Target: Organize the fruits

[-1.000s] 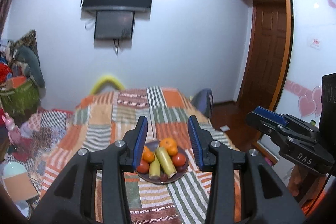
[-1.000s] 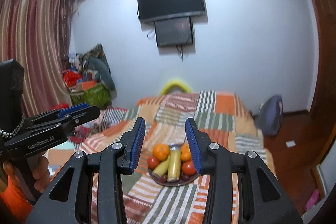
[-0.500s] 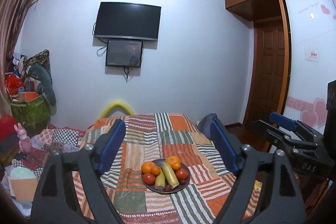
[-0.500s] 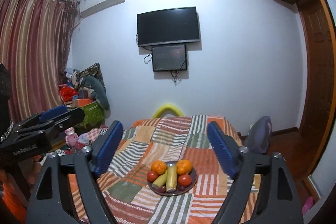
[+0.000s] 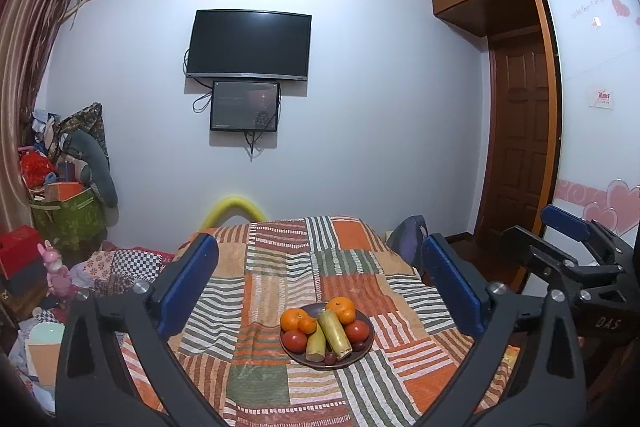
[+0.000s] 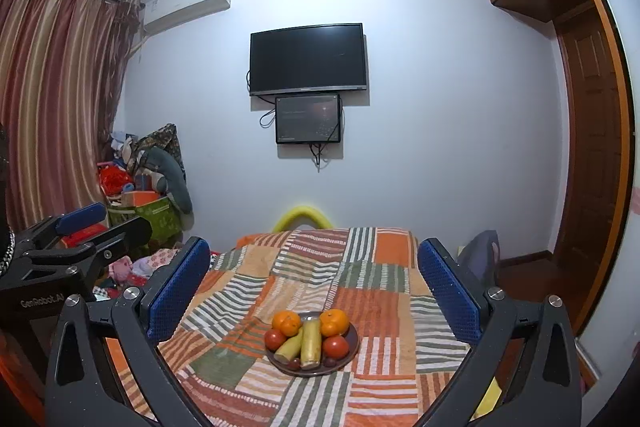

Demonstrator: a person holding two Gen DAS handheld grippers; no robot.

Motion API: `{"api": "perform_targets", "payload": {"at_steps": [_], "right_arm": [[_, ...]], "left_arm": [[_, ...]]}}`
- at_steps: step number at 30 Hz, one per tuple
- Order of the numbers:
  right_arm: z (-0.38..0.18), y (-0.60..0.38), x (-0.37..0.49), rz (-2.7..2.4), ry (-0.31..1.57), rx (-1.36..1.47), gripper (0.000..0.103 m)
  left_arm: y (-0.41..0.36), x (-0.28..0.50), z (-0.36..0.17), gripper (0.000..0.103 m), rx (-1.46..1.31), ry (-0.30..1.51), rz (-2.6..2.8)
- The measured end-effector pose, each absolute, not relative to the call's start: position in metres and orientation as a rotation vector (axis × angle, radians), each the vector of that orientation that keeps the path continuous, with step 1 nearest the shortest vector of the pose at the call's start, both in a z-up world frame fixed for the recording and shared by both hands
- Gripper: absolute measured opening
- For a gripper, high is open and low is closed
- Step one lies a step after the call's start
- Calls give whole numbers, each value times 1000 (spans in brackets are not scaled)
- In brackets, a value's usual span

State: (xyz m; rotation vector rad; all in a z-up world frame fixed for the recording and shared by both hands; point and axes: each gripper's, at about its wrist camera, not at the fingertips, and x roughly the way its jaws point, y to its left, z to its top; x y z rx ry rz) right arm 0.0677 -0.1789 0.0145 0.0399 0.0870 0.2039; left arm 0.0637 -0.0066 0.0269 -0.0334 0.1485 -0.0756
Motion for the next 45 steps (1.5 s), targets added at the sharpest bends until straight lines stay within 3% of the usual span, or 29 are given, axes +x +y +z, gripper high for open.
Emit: {"api": "perform_targets", "payload": {"at_steps": [45], "right_arm": [[13, -187, 59, 158, 79, 57, 103]], "left_arm": [[-9, 69, 22, 103, -22, 173, -101]]}}
